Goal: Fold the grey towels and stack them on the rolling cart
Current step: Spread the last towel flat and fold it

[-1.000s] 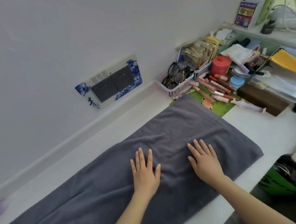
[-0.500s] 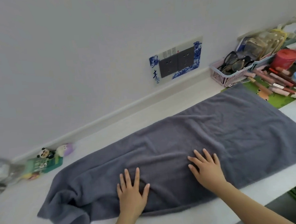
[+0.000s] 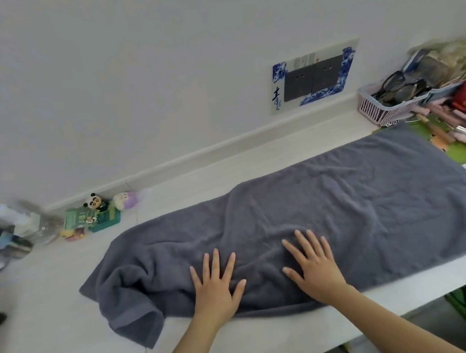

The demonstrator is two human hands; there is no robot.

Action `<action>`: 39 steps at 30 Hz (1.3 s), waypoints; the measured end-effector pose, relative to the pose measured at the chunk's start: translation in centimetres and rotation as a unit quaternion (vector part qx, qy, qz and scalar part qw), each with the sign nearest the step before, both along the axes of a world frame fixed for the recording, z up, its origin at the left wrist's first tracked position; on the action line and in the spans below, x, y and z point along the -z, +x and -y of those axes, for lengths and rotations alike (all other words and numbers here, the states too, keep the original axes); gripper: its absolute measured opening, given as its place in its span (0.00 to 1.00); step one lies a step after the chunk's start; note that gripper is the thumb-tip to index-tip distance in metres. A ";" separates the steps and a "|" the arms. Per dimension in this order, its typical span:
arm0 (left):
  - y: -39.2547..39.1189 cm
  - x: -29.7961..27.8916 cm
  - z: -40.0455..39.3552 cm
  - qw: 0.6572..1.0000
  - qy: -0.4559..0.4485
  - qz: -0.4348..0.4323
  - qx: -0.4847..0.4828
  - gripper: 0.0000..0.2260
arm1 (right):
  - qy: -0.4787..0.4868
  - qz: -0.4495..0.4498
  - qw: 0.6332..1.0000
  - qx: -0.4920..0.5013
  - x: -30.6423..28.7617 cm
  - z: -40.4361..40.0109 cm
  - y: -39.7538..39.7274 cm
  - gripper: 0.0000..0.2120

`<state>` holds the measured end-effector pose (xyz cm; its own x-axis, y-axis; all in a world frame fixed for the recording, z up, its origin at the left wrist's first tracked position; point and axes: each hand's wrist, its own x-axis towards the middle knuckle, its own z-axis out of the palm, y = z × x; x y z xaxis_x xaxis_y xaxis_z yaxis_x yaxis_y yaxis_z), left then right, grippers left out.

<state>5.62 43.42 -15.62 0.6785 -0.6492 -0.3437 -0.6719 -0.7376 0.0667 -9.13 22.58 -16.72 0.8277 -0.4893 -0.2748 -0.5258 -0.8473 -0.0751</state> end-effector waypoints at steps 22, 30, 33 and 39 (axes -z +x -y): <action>1.2 0.3 -15.7 0.958 -0.117 -0.009 -0.261 0.38 | 0.113 0.049 0.960 -0.252 -1.4 -13.1 6.7 0.36; 0.1 0.0 -18.1 0.926 -0.198 0.010 -0.321 0.32 | 0.077 0.149 0.943 -0.287 -1.6 -15.0 8.3 0.18; -0.2 -0.6 -18.5 0.884 -0.242 0.046 -0.398 0.17 | 0.108 0.164 0.938 -0.285 -1.8 -15.3 9.2 0.14; -0.6 -1.2 -19.0 0.816 -0.341 0.005 -0.467 0.13 | 0.217 0.160 0.946 -0.178 -2.0 -14.7 10.1 0.09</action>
